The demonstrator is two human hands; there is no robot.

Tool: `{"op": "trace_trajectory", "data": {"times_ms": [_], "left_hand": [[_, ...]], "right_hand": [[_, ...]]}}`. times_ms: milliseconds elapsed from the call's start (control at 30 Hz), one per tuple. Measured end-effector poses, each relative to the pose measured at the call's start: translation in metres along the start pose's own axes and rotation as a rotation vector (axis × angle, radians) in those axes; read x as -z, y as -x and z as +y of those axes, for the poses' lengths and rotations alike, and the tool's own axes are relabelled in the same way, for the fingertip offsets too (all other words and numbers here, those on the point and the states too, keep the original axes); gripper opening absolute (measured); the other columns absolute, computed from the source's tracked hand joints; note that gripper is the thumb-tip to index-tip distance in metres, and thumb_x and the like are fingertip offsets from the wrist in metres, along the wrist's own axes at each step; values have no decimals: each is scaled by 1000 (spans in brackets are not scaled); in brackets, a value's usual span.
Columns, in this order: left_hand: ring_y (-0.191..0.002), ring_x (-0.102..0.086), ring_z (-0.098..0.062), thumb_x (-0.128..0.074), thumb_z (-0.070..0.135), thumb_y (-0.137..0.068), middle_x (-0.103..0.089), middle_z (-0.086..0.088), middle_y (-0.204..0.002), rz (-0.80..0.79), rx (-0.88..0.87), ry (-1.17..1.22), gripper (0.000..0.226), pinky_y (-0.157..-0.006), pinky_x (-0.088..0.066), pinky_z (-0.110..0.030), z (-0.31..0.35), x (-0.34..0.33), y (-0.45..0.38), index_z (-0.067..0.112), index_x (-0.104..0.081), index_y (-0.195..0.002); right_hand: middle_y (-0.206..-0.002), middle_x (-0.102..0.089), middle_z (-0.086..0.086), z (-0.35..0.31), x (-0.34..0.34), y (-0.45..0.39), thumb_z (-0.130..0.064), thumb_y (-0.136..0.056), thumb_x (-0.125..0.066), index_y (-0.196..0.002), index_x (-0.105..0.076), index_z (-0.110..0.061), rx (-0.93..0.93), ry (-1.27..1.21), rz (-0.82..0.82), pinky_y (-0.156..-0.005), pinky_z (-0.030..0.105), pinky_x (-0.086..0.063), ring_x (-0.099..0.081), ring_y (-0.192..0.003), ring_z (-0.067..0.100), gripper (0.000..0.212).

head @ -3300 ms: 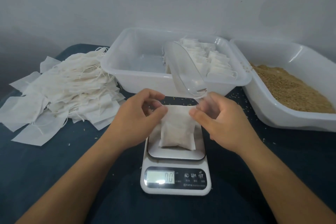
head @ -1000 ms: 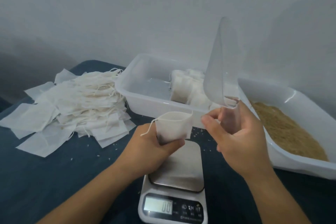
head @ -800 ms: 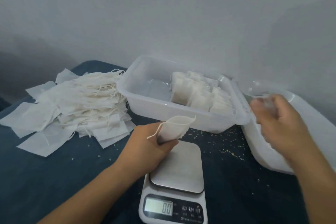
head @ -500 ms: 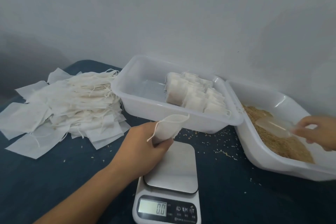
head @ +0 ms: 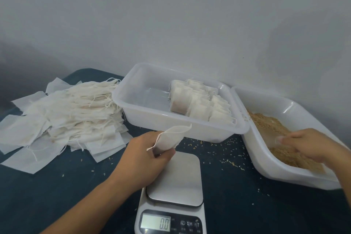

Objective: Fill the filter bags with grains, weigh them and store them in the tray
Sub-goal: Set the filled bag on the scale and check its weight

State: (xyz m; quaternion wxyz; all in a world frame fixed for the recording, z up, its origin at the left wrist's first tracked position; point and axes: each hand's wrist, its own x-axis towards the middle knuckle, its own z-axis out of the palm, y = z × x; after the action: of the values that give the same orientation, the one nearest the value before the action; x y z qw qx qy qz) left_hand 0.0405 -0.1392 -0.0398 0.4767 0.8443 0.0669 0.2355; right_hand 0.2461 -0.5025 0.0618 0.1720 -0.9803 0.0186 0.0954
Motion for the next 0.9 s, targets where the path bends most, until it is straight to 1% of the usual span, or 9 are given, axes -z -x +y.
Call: {"op": "trace_trajectory", "data": {"times_ms": [67,167,333,400,500,567,667,800,900], "left_hand": [[-81,-63,2,-76,30,-87,-68,27,-85,3,-3,12,27,-64,-46,-11,2,0,0,53,-62,-91],[-83,-63,7,-77,28,-86,-67,33,-87,-7,-18,-1,42,-67,-43,-6,5,-1,2,67,-59,-86],[-84,-64,4,-77,29,-87,-68,30,-87,-4,-13,4,36,-68,-45,-7,4,-2,4,62,-61,-89],[-84,-65,3,-76,30,-86,-69,28,-87,-1,3,17,31,-68,-45,-8,2,-1,3,57,-62,-92],[-80,-65,-1,-76,28,-87,-70,23,-84,-1,13,28,27,-66,-47,-10,1,0,2,51,-64,-92],[-80,-65,1,-76,28,-87,-70,25,-84,1,8,40,31,-66,-46,-9,3,1,2,57,-64,-89],[-81,-65,1,-76,27,-87,-69,26,-84,-1,1,31,31,-65,-45,-8,3,-1,2,55,-63,-90],[-80,-64,-2,-75,27,-87,-69,23,-84,3,21,30,26,-65,-48,-12,2,-1,2,48,-62,-94],[-83,-65,-1,-75,30,-86,-69,25,-88,10,45,33,27,-65,-50,-16,3,1,2,51,-61,-96]], "right_hand": [[-99,-72,0,9,-1,2,-58,-91,-68,-99,-73,-29,-14,-61,51,-91,49,-55,-69,-92,27,31],[-93,-69,2,13,-3,4,-56,-99,-54,-97,-66,-25,11,22,176,-78,41,-50,-64,-86,27,33],[-98,-70,11,11,-1,8,-48,-102,-47,-96,-73,-20,-61,316,263,-71,38,-48,-60,-87,31,39],[-99,-72,13,10,2,10,-49,-101,-50,-95,-75,-12,-53,260,252,-75,39,-51,-62,-86,31,45],[-87,-72,13,10,2,16,-56,-98,-56,-99,-76,-4,-20,49,244,-66,36,-46,-62,-69,28,56],[-67,-61,8,11,-3,22,-58,-96,-59,-100,-74,-1,-43,-164,225,-61,35,-41,-50,-54,25,59],[-59,-44,1,7,-12,29,-62,-93,-62,-102,-68,4,-25,-343,233,-61,36,-32,-34,-54,21,67],[-60,-48,-4,-21,-15,56,-72,-86,-64,-105,-68,-11,114,-521,293,-47,30,-34,-36,-48,12,64],[-57,-47,-8,-49,-8,85,-76,-77,-62,-103,-77,-34,296,-611,184,-42,25,-33,-35,-44,8,52]]}}
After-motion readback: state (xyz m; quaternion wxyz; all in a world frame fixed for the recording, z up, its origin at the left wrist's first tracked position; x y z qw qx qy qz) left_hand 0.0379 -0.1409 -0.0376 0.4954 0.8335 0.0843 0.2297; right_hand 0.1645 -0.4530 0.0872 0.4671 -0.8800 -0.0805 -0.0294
